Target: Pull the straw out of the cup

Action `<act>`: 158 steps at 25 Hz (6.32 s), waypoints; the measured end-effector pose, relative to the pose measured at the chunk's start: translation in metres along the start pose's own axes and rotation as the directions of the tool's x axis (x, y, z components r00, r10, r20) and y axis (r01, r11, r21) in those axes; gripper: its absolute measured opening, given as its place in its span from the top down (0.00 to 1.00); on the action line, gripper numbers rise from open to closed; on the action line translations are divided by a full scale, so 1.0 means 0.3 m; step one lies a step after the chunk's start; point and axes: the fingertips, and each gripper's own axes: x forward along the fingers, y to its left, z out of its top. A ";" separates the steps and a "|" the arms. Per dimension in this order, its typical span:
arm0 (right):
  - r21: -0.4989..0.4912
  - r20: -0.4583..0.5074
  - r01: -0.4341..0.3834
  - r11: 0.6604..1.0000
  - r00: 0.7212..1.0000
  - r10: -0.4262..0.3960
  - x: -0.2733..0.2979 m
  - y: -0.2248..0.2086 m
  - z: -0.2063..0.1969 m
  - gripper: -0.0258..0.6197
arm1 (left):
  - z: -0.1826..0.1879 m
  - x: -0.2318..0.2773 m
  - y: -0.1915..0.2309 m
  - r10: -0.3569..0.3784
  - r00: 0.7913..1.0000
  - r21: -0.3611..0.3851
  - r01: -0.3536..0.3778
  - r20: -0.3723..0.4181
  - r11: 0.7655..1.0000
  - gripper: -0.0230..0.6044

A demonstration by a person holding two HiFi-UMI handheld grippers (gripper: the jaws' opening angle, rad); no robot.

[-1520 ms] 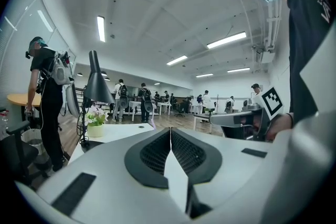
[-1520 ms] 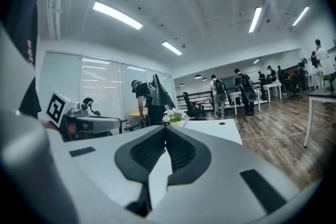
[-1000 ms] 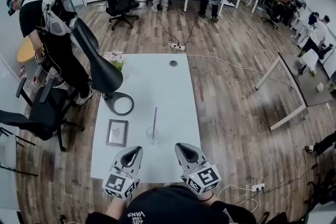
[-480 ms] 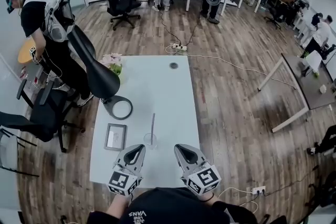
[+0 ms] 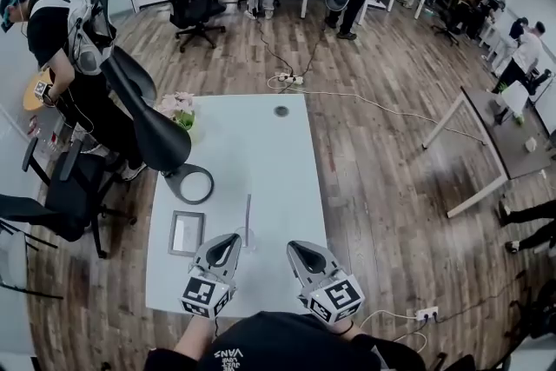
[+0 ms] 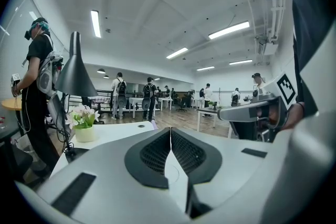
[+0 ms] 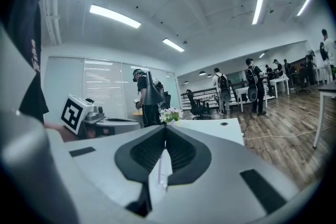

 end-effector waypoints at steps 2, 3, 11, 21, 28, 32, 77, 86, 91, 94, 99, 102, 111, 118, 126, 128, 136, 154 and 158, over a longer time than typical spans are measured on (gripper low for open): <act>0.000 -0.002 0.006 1.000 1.000 -0.006 -0.002 -0.012 0.001 0.93 | -0.006 0.017 0.007 0.004 1.000 -0.008 -0.004 -0.010 1.000 0.94; 0.001 -0.003 0.008 1.000 1.000 -0.008 -0.003 -0.017 0.002 0.93 | -0.008 0.025 0.011 0.006 1.000 -0.016 -0.006 -0.011 1.000 0.95; 0.003 -0.012 0.025 1.000 1.000 -0.025 0.000 -0.052 -0.006 0.93 | -0.045 0.082 0.056 0.007 1.000 -0.060 -0.009 -0.026 0.998 0.94; 0.010 -0.021 0.020 1.000 1.000 -0.020 0.025 -0.051 -0.016 0.93 | -0.092 0.138 0.043 -0.044 0.996 -0.075 0.038 -0.075 0.996 0.94; 0.010 -0.018 0.027 1.000 0.999 -0.027 0.023 -0.070 -0.020 0.93 | -0.128 0.174 0.037 -0.049 0.991 -0.066 0.041 -0.125 0.997 0.77; 0.011 -0.021 0.026 1.000 0.999 -0.026 0.026 -0.067 -0.020 0.93 | -0.142 0.197 0.039 -0.053 0.986 -0.066 0.043 -0.157 0.997 0.68; 0.008 -0.011 0.020 1.000 1.000 -0.020 0.008 -0.055 0.002 0.93 | -0.139 0.219 0.052 -0.018 0.983 -0.020 0.014 -0.184 1.000 0.91; -0.003 -0.001 0.009 1.000 1.000 -0.009 -0.009 -0.016 0.017 0.93 | -0.023 0.158 0.034 -0.019 0.996 -0.002 0.019 -0.091 1.000 0.91; -0.007 -0.001 0.005 1.000 1.000 -0.005 -0.031 0.020 0.015 0.93 | 0.063 0.103 0.021 -0.022 0.999 0.011 0.022 -0.036 1.000 0.91; -0.009 -0.003 0.003 1.000 1.000 -0.003 -0.043 0.042 0.010 0.93 | 0.100 0.072 0.011 -0.026 1.000 0.021 0.026 -0.009 0.999 0.91; -0.014 0.002 0.003 1.000 1.000 -0.003 -0.059 0.083 0.007 0.93 | 0.138 0.021 0.002 -0.023 0.999 0.040 0.021 0.028 0.999 0.91; -0.014 0.006 0.008 1.000 1.000 -0.008 -0.068 0.110 0.006 0.93 | 0.146 -0.012 0.002 -0.023 0.999 0.045 0.021 0.041 0.999 0.91; -0.014 0.010 0.038 0.999 0.999 -0.038 -0.119 0.164 -0.004 0.93 | 0.182 -0.090 -0.002 -0.016 0.996 0.048 0.011 0.091 0.999 0.91; -0.013 0.017 0.064 0.998 0.998 -0.064 -0.149 0.196 -0.005 0.93 | 0.205 -0.146 -0.011 -0.023 0.992 0.048 0.018 0.121 0.999 0.91; -0.008 0.014 0.062 0.998 0.998 -0.062 -0.172 0.255 -0.028 0.93 | 0.167 -0.228 -0.036 -0.022 0.993 0.045 0.018 0.112 0.999 0.91; -0.007 0.013 0.061 0.998 0.998 -0.061 -0.172 0.268 -0.030 0.93 | 0.145 -0.248 -0.036 -0.014 0.994 0.039 0.010 0.105 0.999 0.91; -0.009 0.011 0.052 0.999 0.999 -0.052 -0.186 0.317 -0.041 0.93 | 0.046 -0.337 -0.038 0.019 0.998 -0.012 -0.018 0.067 1.000 0.91; -0.023 0.012 0.037 0.999 0.999 -0.037 -0.200 0.364 -0.039 0.93 | -0.053 -0.427 -0.114 -0.002 1.000 -0.045 0.003 0.029 0.999 0.91; -0.024 0.008 0.027 0.999 1.000 -0.027 -0.195 0.371 -0.046 0.93 | -0.060 -0.438 -0.125 -0.007 0.999 -0.050 0.009 0.034 0.999 0.91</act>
